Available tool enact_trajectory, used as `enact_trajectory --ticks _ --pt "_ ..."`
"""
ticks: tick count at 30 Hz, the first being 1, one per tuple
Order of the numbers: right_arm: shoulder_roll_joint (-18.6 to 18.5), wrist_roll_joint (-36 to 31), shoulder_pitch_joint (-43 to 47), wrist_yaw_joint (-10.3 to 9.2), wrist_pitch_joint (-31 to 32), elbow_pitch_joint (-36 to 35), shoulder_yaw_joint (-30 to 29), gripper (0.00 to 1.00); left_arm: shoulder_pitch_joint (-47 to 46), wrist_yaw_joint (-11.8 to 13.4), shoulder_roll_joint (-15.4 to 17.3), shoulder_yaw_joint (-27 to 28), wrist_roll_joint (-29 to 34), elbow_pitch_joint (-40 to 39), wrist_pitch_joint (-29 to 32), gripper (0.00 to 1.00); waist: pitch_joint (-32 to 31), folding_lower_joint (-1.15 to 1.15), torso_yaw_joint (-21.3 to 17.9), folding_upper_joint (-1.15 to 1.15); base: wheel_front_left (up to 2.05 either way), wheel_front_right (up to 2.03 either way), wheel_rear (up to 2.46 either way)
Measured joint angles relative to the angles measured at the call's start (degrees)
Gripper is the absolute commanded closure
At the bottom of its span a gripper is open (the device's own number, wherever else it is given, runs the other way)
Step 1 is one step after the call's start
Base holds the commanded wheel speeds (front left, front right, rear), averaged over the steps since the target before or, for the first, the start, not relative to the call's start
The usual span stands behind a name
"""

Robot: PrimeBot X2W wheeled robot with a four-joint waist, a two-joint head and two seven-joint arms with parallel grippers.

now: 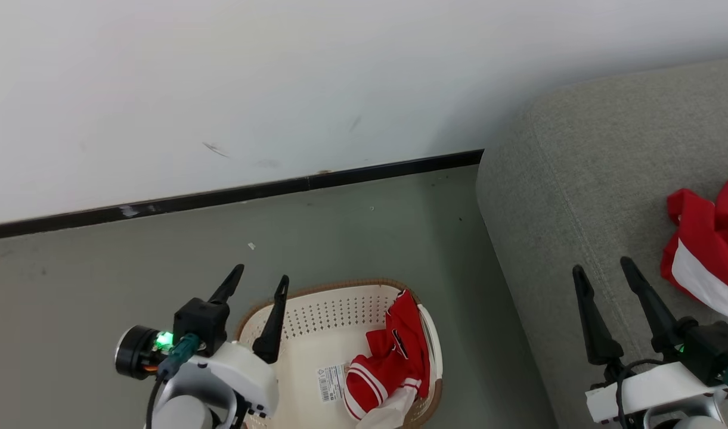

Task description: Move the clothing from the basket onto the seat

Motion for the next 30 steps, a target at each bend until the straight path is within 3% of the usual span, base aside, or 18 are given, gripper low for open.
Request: enact_trajectory --ticks 14,30 --pt "0.08 0.19 -1.58 0.0 -0.13 -5.57 -3.3 0.0 -9.77 -3.49 -4.45 -5.95 2.5 9.03 4.11 0.0 7.49 0.0 -2.85 0.0 0.0 0.0 0.0" --pt "0.1 3.52 -8.04 0.0 -0.14 -9.84 -3.56 0.0 -18.75 -5.28 -5.81 -8.11 4.49 18.26 4.64 0.0 18.22 0.0 -8.93 0.0 0.0 0.0 0.0"
